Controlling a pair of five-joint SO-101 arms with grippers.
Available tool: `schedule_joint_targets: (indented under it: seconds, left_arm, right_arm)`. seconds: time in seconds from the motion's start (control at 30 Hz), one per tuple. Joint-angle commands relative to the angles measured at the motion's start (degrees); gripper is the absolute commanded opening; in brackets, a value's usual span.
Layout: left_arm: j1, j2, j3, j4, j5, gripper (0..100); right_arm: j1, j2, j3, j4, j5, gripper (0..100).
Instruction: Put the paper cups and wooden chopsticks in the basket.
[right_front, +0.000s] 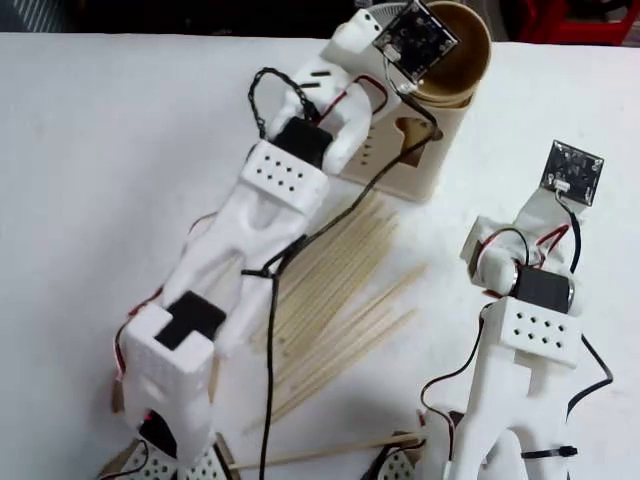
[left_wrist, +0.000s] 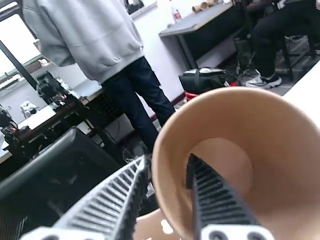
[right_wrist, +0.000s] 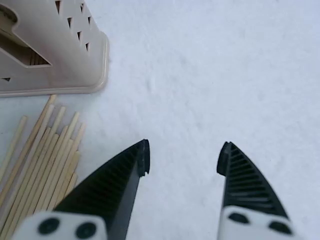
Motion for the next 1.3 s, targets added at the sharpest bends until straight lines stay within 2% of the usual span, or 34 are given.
schedule_joint_targets:
  seconds: [0.0,0.13,0.43,0.57,0.67,0.83,1.17,1.27]
  left_arm:
    - [-0.8,-0.8,-2.8,-3.7,0.4,7]
    - [-0.6,-2.2,-2.7,-3.1,0.4,3]
    - [-0.5,-3.5,-2.8,-1.9,1.1,3]
    - [-0.5,-3.5,-3.5,-1.7,8.4,7]
    - [-0.5,-3.5,-7.3,4.0,12.3,12]
    - [1.4,-2.9,-16.1,16.0,12.8,12]
    - [0.6,-3.4,-16.7,18.0,12.7,12]
    - [-0.5,-3.9,-19.2,23.6,10.3,12]
  right_arm:
    - [-0.7,-0.9,-0.5,-0.8,-0.2,22.3]
    - [-0.7,-0.9,-0.5,-0.8,-0.2,22.3]
    - [-0.7,-0.9,-0.5,-0.8,-0.2,22.3]
    - [-0.7,-0.9,-0.5,-0.8,-0.2,22.3]
    - [-0.7,-0.9,-0.5,-0.8,-0.2,22.3]
    - [-0.7,-0.9,-0.5,-0.8,-0.2,22.3]
    - [-0.7,-0.9,-0.5,-0.8,-0.2,22.3]
    - [-0.7,-0.9,-0.5,-0.8,-0.2,22.3]
